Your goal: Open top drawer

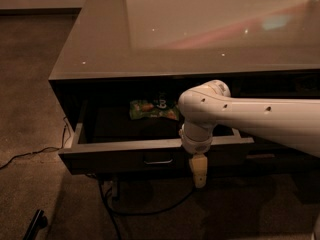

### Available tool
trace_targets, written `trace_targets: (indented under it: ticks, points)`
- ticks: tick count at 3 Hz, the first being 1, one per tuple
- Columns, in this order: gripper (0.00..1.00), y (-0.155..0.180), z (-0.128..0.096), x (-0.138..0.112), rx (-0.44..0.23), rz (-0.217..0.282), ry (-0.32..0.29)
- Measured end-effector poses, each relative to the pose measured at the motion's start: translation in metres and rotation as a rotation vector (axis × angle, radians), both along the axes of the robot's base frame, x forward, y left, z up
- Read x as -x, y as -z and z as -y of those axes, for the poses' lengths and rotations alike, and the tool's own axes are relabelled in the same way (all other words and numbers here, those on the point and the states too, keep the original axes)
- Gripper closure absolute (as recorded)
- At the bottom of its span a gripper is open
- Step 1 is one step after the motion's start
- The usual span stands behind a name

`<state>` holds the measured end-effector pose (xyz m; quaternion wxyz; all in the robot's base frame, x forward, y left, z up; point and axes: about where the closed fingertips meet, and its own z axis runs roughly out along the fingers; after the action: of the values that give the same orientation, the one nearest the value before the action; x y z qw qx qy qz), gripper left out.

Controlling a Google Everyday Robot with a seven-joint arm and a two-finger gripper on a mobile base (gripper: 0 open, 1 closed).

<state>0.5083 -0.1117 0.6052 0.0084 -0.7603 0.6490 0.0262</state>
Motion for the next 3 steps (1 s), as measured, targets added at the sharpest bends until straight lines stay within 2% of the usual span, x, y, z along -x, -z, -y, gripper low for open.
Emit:
trace_targets:
  ticks: [2,3]
  points:
    - [0.0,-0.0002,0.001,0.0031,0.004,-0.006,-0.001]
    - [0.0,-0.007,-0.0008,0.0049,-0.003,0.025,-0.017]
